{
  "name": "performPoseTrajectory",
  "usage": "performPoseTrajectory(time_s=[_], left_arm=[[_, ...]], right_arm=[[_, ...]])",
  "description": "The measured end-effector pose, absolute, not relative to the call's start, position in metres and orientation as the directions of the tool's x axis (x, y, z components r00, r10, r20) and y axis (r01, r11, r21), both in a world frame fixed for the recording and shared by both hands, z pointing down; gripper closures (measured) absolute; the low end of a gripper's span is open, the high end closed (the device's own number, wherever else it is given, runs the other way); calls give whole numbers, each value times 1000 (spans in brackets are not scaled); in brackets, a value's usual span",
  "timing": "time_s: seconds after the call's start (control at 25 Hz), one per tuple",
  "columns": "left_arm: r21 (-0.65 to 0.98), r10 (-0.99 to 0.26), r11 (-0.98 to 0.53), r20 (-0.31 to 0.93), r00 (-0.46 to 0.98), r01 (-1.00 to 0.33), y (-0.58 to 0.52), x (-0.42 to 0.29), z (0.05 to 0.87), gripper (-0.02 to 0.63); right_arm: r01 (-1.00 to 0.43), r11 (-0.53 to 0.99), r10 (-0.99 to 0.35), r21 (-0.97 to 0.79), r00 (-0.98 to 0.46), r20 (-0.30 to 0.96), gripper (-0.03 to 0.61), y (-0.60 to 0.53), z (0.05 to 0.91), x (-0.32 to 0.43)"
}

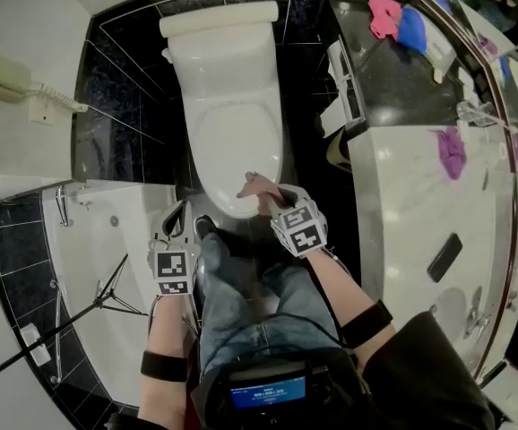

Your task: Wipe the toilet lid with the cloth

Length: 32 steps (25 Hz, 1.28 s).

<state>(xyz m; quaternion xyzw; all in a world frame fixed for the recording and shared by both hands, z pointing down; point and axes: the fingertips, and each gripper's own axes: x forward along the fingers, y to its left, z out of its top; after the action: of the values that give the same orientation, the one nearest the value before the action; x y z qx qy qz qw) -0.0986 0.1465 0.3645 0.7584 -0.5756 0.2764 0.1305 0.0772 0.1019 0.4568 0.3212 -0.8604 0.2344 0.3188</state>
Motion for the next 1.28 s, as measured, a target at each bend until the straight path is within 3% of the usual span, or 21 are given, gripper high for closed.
performPoseTrajectory(time_s=[0.6, 1.0, 1.28], left_arm=[[-84, -785, -343, 572, 237, -935, 45, -177, 478, 614], [-85, -801, -331, 552, 232, -940, -5, -223, 541, 614], [-49, -786, -284, 584, 203, -958, -7, -239, 577, 614]], right_arm=[[-644, 765, -402, -19, -501, 766, 506, -54, 616, -82], [-426, 858, -454, 287, -368, 811, 506, -159, 742, -175], [-327, 883, -444, 338, -345, 827, 508, -180, 792, -198]])
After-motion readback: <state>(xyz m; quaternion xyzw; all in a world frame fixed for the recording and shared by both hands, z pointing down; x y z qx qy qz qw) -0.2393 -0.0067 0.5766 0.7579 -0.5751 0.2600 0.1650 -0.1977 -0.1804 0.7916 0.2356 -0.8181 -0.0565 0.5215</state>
